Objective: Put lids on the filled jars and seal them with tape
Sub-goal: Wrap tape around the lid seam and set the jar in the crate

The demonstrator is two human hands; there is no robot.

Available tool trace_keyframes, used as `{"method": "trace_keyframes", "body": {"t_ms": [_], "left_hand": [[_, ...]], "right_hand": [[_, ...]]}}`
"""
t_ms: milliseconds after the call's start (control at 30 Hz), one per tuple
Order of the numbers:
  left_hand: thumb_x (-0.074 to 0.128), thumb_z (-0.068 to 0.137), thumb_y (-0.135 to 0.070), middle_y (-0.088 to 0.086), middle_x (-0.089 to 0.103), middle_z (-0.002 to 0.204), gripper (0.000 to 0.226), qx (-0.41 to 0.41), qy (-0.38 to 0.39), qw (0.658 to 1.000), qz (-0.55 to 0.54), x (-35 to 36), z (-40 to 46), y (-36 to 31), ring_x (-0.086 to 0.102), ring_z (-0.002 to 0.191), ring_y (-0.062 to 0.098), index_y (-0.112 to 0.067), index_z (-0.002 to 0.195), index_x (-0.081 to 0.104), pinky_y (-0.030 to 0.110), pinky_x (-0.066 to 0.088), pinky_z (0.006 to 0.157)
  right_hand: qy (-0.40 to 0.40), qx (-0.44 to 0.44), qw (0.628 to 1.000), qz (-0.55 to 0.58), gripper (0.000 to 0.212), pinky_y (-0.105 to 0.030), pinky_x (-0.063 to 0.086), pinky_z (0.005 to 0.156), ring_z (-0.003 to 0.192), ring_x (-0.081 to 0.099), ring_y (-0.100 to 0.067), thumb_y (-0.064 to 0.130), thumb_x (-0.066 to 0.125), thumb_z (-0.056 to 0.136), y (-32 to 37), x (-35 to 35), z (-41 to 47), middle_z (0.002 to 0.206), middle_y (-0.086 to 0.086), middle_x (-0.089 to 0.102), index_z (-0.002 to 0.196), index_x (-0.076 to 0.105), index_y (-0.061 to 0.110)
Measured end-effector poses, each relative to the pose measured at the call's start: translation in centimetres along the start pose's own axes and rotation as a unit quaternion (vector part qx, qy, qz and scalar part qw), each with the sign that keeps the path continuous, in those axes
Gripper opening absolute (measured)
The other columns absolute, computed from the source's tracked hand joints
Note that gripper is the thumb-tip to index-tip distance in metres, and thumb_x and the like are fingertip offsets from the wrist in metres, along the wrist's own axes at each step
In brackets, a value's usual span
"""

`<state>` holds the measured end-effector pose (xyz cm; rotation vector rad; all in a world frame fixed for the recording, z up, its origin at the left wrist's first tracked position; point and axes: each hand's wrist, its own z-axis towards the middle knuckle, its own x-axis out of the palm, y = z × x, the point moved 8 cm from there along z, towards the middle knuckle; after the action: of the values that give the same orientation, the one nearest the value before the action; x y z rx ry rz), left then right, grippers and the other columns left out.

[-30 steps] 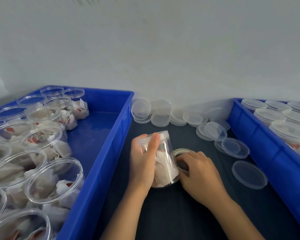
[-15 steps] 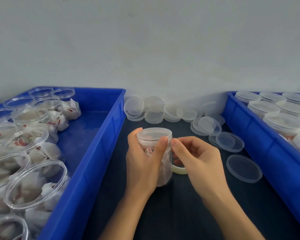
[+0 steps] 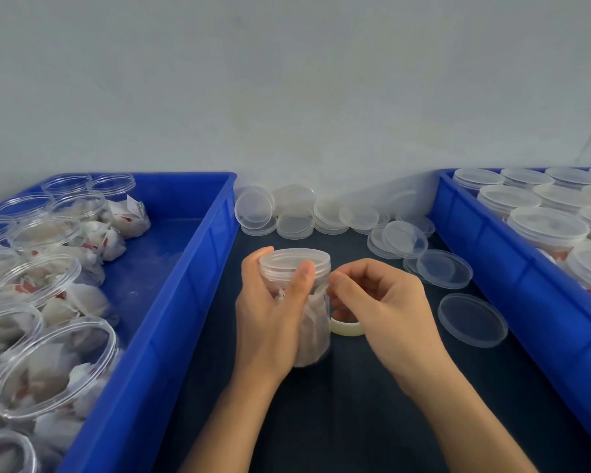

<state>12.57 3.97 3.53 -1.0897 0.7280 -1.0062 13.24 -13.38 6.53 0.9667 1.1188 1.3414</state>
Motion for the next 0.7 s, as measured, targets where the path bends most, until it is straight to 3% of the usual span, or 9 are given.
{"method": "trace_keyframes", "body": {"t_ms": [67,167,367,533,700], "left_hand": [[0.064,0.078,-0.079,-0.024,0.072,0.114,0.073,-0.012,0.007,1.0,-0.004,0.0,0.1,0.2,0.073,0.104,0.001,-0.03,0.132,0.057,0.027,0.058,0.087],[0.061,0.079,-0.082,-0.016,0.075,0.108,0.077,-0.025,0.013,1.0,0.005,0.0,0.2,0.4,0.074,0.1,0.005,-0.024,0.129,0.061,0.035,0.059,0.088],[0.06,0.077,-0.085,-0.019,0.074,0.108,0.079,-0.039,0.019,0.999,0.019,0.1,0.1,0.5,0.073,0.1,0.004,-0.025,0.128,0.061,0.036,0.06,0.09],[0.058,0.076,-0.083,-0.028,0.071,0.107,0.075,-0.033,0.025,0.999,0.024,0.2,-0.1,-0.1,0.071,0.096,-0.004,-0.029,0.128,0.059,0.013,0.054,0.076],[0.059,0.076,-0.081,-0.03,0.071,0.107,0.067,-0.034,0.03,0.999,0.029,0.4,-0.2,-0.3,0.071,0.096,-0.005,-0.035,0.125,0.057,0.009,0.052,0.075]], "right_hand": [[0.017,-0.043,0.998,-0.047,0.009,-0.022,0.06,0.073,0.082,0.074,-0.009,0.02,0.074,0.095,0.8,-0.1,-0.1,0.088,0.008,0.077,0.094,0.077,0.028],[0.03,-0.083,0.99,-0.106,0.025,-0.021,0.058,0.076,0.091,0.073,-0.01,0.024,0.082,0.086,1.2,-0.1,-0.3,0.096,0.013,0.074,0.106,0.072,0.034],[-0.006,-0.147,0.972,-0.183,0.016,-0.018,0.056,0.074,0.09,0.072,-0.007,0.021,0.081,0.09,2.0,-0.1,-0.4,0.092,0.019,0.073,0.096,0.073,0.034],[-0.001,-0.099,0.989,-0.11,0.019,-0.018,0.057,0.074,0.088,0.073,-0.007,0.013,0.075,0.094,1.3,-0.3,-0.2,0.09,0.015,0.076,0.094,0.075,0.032],[-0.005,-0.067,0.996,-0.061,0.02,-0.018,0.058,0.073,0.081,0.075,-0.009,0.006,0.076,0.092,0.9,-0.5,0.1,0.086,0.01,0.078,0.09,0.077,0.026]]}}
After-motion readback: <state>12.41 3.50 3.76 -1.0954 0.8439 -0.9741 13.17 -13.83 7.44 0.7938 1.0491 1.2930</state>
